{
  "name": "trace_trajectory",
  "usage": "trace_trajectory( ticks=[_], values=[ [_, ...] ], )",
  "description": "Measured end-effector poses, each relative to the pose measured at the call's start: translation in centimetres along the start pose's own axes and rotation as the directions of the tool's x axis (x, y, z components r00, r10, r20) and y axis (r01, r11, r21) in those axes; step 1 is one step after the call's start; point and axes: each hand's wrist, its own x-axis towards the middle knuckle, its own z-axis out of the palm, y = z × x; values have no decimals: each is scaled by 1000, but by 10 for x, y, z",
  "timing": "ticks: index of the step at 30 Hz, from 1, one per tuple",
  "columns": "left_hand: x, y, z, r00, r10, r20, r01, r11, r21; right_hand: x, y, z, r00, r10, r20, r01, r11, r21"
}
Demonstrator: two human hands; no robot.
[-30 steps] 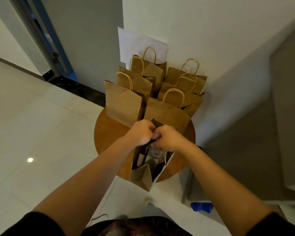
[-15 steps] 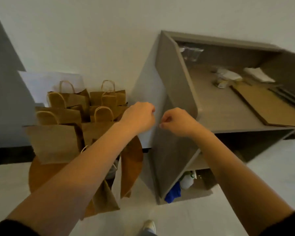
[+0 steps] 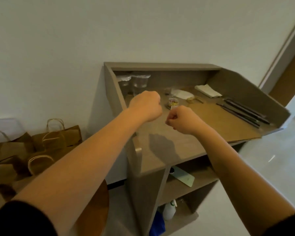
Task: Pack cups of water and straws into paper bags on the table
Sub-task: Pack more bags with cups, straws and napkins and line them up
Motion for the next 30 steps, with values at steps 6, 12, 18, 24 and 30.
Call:
trace_trajectory(
  ticks=[6,12,18,24,30],
  values=[
    [105,22,40,996,-21,92,18,999,27,88,80,-13,982,127,-137,-121,992,46],
    [181,30,94,976,-115,182,99,990,96,163,122,-15,973,123,-193,-96,985,145],
    [204,9,143,956,-218,197,237,968,-78,210,139,1,990,104,-99,-97,992,76],
    [214,3,162,960,-196,199,239,945,-224,231,142,15,994,102,-35,-101,995,23],
    [218,-2,171,971,-187,146,216,951,-223,234,144,18,995,68,-72,-62,995,81]
  ],
)
